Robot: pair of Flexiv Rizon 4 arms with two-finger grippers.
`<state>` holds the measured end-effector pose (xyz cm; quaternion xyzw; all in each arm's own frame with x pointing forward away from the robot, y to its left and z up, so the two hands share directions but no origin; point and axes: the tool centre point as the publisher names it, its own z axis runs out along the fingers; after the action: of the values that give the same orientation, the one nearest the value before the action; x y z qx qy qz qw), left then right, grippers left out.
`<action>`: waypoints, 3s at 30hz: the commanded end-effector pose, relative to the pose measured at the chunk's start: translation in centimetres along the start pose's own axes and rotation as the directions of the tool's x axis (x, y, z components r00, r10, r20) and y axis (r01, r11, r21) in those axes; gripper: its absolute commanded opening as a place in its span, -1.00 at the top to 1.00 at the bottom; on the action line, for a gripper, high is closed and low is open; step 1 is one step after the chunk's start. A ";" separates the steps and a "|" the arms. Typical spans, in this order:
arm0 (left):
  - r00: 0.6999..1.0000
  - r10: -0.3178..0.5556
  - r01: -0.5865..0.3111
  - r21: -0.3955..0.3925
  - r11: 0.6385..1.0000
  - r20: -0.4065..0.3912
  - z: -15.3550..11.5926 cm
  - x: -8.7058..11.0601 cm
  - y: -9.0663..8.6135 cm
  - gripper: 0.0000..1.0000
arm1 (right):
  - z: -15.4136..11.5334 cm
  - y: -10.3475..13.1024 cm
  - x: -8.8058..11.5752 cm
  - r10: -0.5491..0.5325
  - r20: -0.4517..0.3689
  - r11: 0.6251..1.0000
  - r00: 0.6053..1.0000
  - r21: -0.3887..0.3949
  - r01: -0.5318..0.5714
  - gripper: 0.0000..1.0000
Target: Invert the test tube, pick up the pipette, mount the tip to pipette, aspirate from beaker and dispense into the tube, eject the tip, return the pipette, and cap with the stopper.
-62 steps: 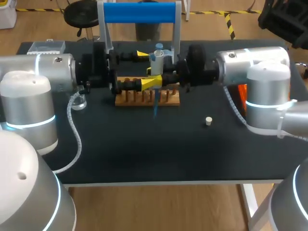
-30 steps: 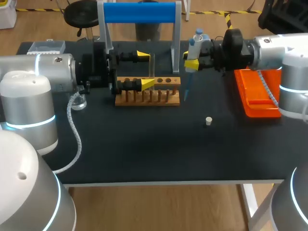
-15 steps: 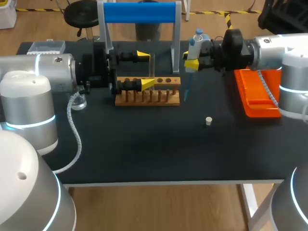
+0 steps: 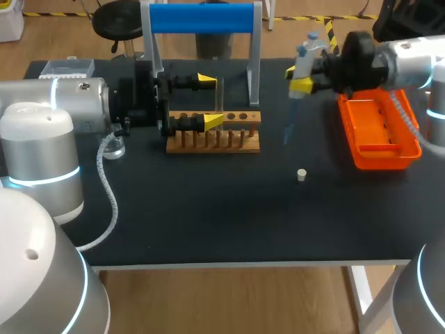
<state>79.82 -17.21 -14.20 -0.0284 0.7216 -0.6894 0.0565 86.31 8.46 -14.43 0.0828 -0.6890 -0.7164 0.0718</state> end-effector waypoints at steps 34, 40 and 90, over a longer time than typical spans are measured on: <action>1.000 0.001 -0.001 0.002 1.000 0.006 0.1 0.1 0.0 -1.00 | -23.3 2.6 -1.5 -0.051 0.036 0.998 0.998 0.047 0.049 1.00; 1.000 0.001 -0.001 0.002 1.000 0.006 0.1 0.1 0.0 -1.00 | -24.2 2.1 -1.6 -0.044 0.024 0.998 0.999 0.039 0.043 1.00; 1.000 0.001 -0.001 0.002 1.000 0.006 0.1 0.1 0.0 -1.00 | -25.5 1.5 -1.6 -0.071 0.021 0.996 0.997 0.056 0.069 1.00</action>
<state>79.82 -17.21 -14.20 -0.0284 0.7217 -0.6894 0.0564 93.39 -15.97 -13.91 0.0992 -0.7047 -0.7016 0.0361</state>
